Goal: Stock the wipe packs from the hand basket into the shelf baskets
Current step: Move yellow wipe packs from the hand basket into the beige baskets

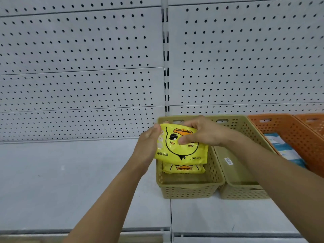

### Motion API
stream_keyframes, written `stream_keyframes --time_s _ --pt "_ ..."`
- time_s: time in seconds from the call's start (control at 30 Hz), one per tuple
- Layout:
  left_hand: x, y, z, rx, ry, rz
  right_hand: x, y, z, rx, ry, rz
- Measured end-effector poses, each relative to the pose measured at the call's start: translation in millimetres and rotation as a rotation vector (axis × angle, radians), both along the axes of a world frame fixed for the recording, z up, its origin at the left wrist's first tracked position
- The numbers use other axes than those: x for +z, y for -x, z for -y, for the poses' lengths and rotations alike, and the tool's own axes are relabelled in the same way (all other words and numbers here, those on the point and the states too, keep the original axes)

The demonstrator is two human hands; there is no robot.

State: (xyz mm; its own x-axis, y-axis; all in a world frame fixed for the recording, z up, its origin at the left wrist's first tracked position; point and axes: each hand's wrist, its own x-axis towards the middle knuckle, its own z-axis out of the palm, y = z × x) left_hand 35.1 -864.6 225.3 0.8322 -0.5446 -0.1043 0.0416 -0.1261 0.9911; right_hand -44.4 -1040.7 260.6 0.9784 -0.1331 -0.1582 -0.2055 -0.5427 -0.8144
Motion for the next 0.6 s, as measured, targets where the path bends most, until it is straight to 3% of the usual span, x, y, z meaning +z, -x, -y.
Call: stream_keyframes --time_s 0.23,0.37,0.6 --pt "-21 9 -11 -0.056 -0.091 0.087 -22 -2 14 0.024 0.133 -0.095" --pt "-56 21 -25 -0.099 -0.196 0.102 -44 -6 12 0.152 0.237 -0.24" --pt "-68 29 -26 -0.105 -0.111 0.086 -80 -13 -5 0.276 0.455 -0.517"
